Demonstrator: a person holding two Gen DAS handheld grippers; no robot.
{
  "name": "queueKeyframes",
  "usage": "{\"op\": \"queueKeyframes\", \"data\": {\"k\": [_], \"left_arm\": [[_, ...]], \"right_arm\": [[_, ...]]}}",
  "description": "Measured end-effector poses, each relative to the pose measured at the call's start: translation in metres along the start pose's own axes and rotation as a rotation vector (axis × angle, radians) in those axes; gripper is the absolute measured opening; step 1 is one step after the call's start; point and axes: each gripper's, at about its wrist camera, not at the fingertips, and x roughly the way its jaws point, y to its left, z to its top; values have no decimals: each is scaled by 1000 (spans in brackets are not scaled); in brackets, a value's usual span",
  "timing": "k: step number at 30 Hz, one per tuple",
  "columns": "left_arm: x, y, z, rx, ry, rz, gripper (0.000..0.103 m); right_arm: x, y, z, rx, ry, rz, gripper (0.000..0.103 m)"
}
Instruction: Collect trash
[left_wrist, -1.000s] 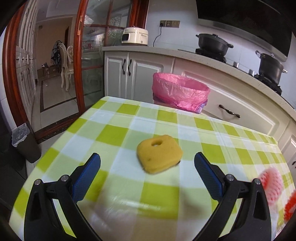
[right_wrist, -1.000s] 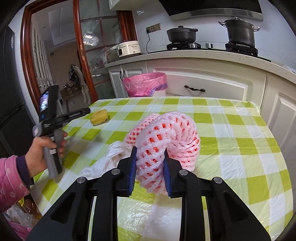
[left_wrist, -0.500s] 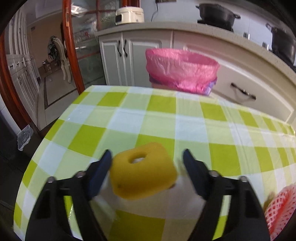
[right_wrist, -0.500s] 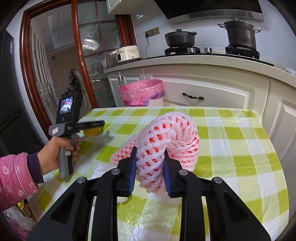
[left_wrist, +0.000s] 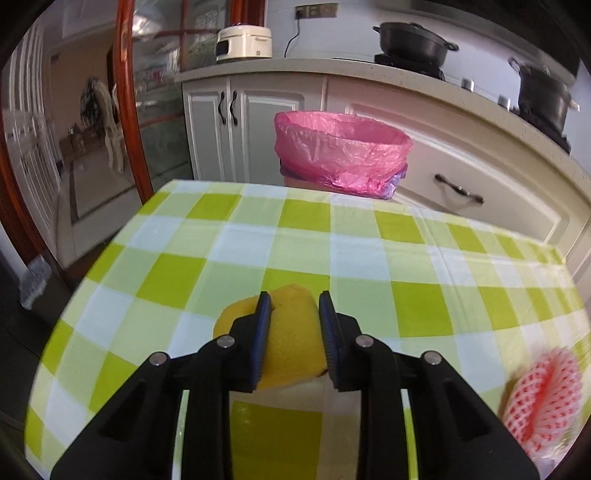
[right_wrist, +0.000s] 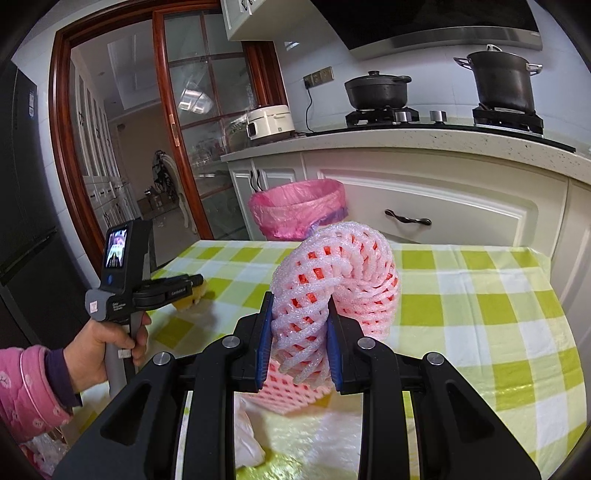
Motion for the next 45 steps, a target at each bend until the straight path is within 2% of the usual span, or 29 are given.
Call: {"op": "queueKeyframes", "data": {"k": [1,3,7,11,12,13,15,17,24,26,27,34,36,39,40,45], "left_arm": [[1,2,0,-14,6,-5,54],[1,6,1,-39,-6,-4,66],[10,6,4,-56,21,2,67],[19,3,0,-56,41,43,68],[20,3,-2,-51,44,47,67],[20,4,-2,-47,45,46,58],[19,4,-3,-32,38,41,53],[13,4,-4,-19,25,29,49],[-32,1,-2,-12,-83,-13,48],[-48,-1,2,-7,-122,-24,35],[-55,-3,4,1,-138,-25,33],[-87,-7,13,18,-206,-78,33],[-84,-1,12,6,-196,-72,33],[-76,16,4,-60,-156,-82,51],[-74,22,1,-81,-147,-74,53],[-60,32,-8,-89,-120,-36,53]], "right_arm": [[1,1,0,-1,0,1,26],[4,1,1,-5,2,2,26],[9,-1,4,-8,6,7,26],[12,-3,9,-7,-4,16,26],[12,-3,10,-8,-5,17,26],[13,-3,12,-10,-8,20,26],[15,-2,13,-13,-9,26,26],[17,-1,14,-16,-7,30,26],[23,15,18,-37,-7,54,26],[28,19,21,-44,-10,57,26],[31,21,24,-46,-12,59,26],[54,33,39,-63,-10,67,26],[56,35,41,-57,-12,69,26],[58,39,39,-61,-8,77,26],[60,40,38,-63,-4,78,26],[71,44,35,-50,21,103,26]]}}
